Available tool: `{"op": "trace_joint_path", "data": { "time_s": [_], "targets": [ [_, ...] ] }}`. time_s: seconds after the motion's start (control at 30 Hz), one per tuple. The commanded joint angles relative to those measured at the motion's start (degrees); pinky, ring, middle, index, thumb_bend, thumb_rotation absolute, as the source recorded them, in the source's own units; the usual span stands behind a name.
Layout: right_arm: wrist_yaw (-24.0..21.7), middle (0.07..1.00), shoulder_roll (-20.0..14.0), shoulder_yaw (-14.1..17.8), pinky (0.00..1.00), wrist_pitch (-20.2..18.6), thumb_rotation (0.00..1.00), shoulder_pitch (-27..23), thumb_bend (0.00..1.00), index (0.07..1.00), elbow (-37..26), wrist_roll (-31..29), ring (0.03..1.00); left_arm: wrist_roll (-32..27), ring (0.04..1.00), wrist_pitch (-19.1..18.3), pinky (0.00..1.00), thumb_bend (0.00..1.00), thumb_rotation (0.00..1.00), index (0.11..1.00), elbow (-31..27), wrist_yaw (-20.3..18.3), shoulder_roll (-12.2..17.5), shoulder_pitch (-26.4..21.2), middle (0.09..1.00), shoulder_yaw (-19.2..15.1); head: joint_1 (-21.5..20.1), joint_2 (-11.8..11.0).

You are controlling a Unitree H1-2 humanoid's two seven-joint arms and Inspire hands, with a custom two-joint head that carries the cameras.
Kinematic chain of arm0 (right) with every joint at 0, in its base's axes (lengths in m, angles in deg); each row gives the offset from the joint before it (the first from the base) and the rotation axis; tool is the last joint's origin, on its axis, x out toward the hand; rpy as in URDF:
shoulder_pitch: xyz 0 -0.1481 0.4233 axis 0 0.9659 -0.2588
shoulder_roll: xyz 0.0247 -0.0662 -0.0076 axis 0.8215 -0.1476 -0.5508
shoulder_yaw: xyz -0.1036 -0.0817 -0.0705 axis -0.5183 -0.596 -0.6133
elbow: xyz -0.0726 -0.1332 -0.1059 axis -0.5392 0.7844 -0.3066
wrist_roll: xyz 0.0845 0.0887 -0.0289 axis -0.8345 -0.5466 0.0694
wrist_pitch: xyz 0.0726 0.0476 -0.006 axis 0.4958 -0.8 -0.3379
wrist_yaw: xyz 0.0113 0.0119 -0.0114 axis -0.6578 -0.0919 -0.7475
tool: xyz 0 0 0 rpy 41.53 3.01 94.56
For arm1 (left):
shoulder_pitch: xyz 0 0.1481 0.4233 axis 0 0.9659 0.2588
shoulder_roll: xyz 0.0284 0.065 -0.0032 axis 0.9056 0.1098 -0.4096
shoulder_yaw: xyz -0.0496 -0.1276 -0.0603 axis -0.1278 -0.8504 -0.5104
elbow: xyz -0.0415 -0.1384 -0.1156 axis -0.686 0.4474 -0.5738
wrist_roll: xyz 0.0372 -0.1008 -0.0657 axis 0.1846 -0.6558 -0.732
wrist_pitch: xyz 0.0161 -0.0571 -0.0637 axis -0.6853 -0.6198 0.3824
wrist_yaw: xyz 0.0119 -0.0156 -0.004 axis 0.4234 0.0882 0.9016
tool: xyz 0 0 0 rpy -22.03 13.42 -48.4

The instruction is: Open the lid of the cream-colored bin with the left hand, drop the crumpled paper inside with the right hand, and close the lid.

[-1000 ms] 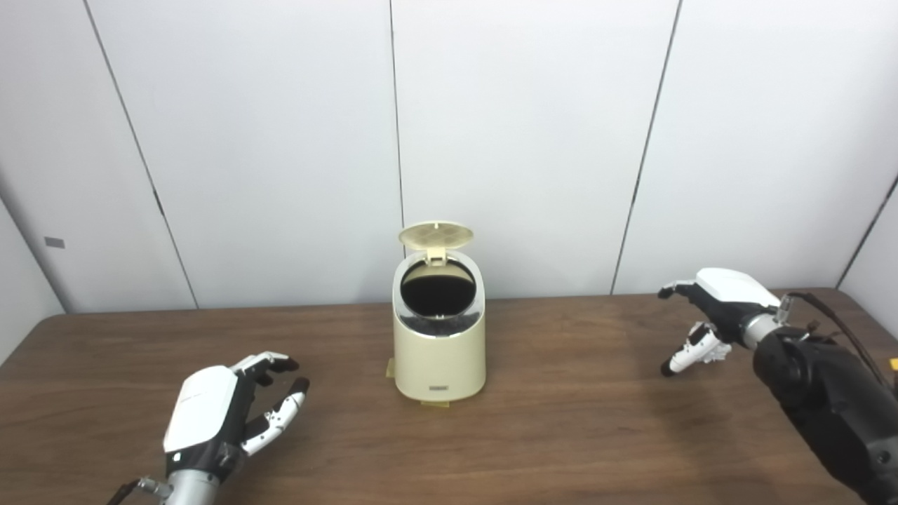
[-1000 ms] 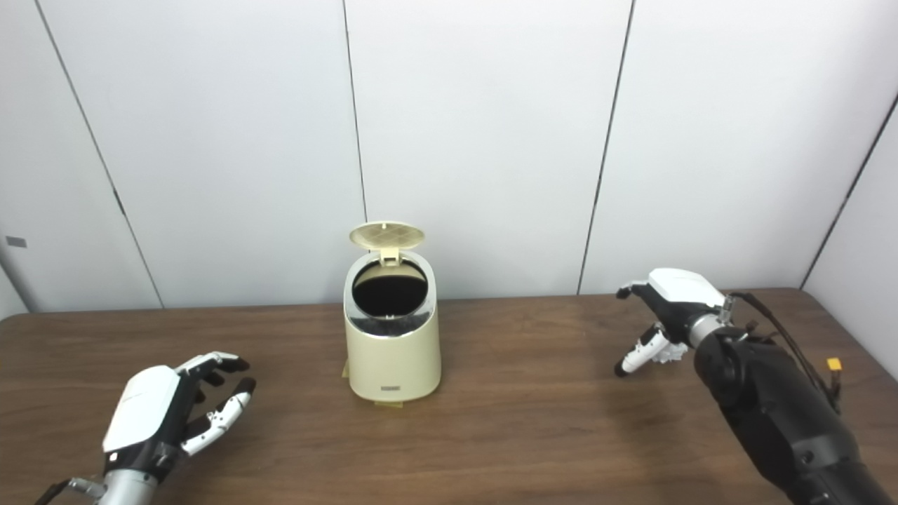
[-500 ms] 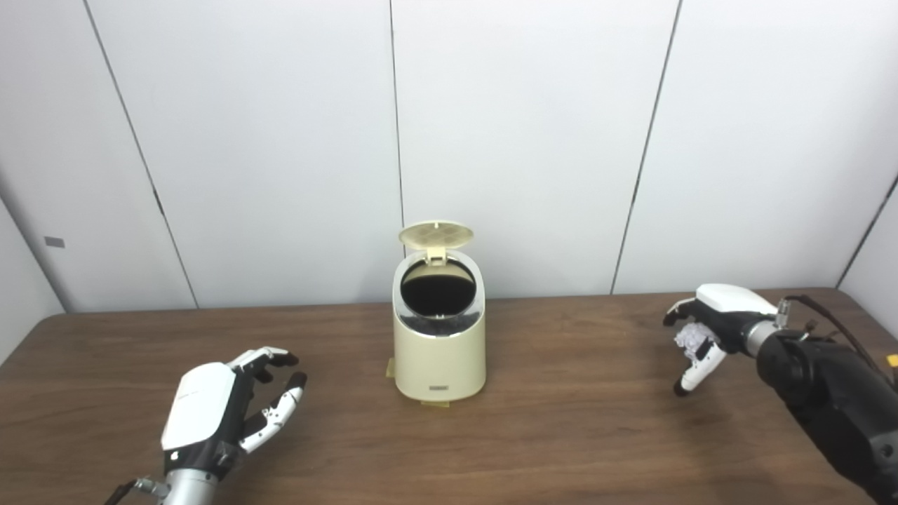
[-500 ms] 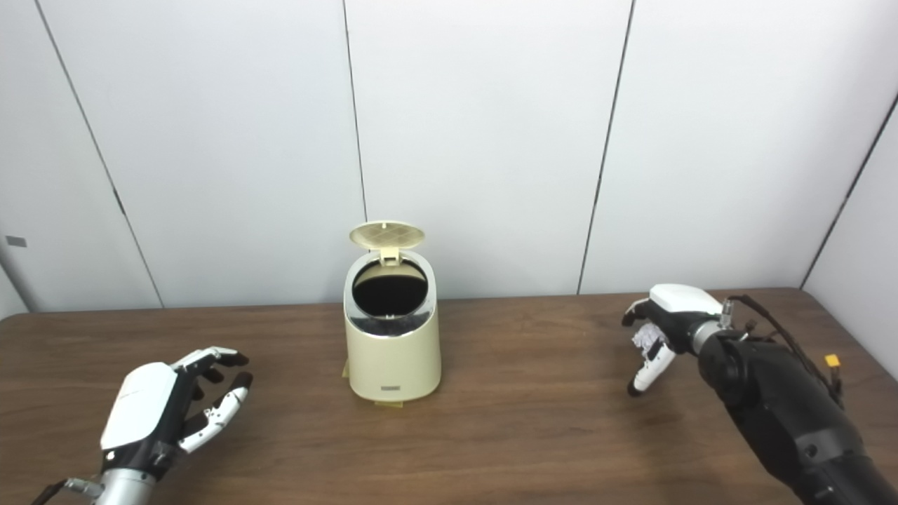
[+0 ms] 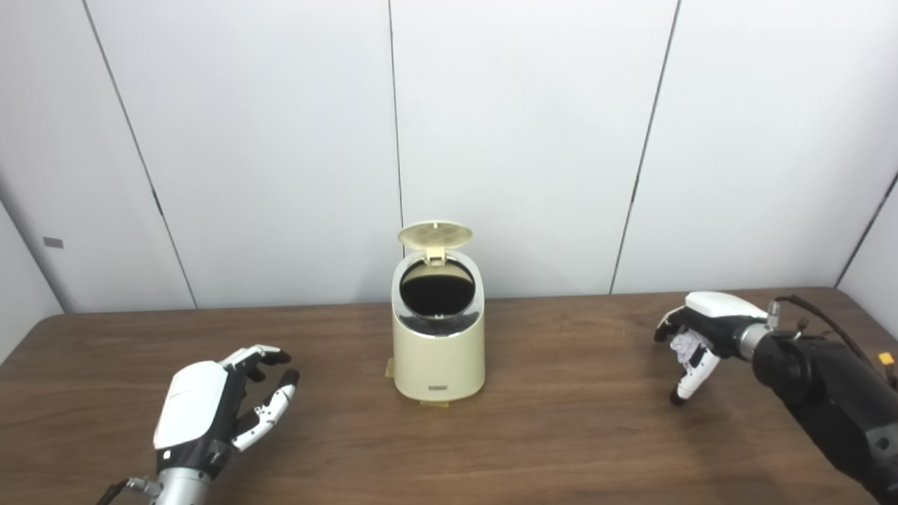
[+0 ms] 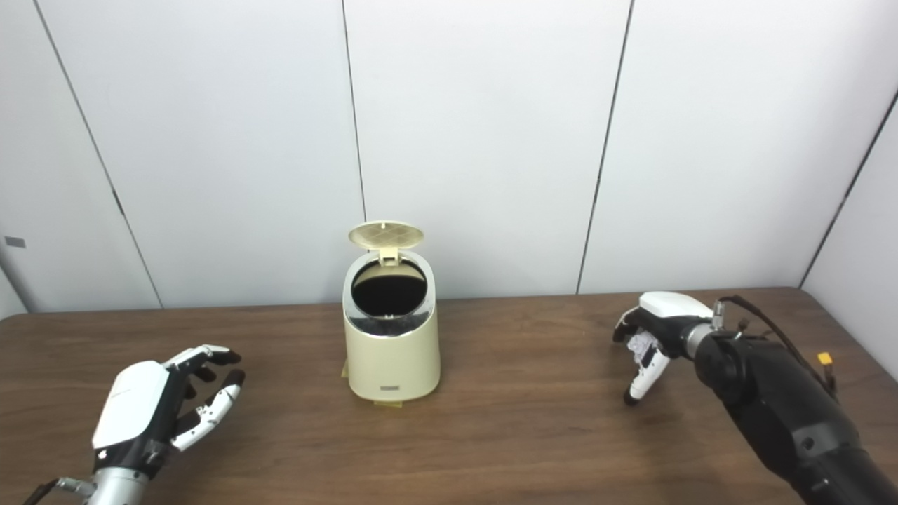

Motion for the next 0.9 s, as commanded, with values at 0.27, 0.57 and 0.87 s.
{"op": "trace_joint_path", "data": {
  "time_s": [0.27,0.57,0.87],
  "targets": [
    [-4.21,0.829,-2.90,-1.90,0.64,-0.13,0.17,-4.23,0.92,0.729,0.58,0.82,0.790,-0.26,0.614,1.97,0.47,0.33,0.73,0.693,-1.65,1.54,1.25,-1.89,0.700,-0.85,-0.18,0.55],
    [-8.17,0.730,-4.07,-6.02,0.53,0.69,0.14,-6.18,0.93,0.731,1.06,3.30,0.651,-0.27,0.607,2.26,0.46,0.34,0.75,0.688,-1.92,1.51,1.26,-1.87,0.700,-1.07,-0.26,0.71],
    [-12.34,0.714,-5.09,-8.77,0.55,3.13,0.05,-7.60,0.88,0.761,1.93,4.93,0.649,-0.30,0.583,2.32,0.44,0.41,0.73,0.683,-2.36,0.88,1.23,-1.75,0.699,-1.61,-0.51,0.99]
  ]
}}
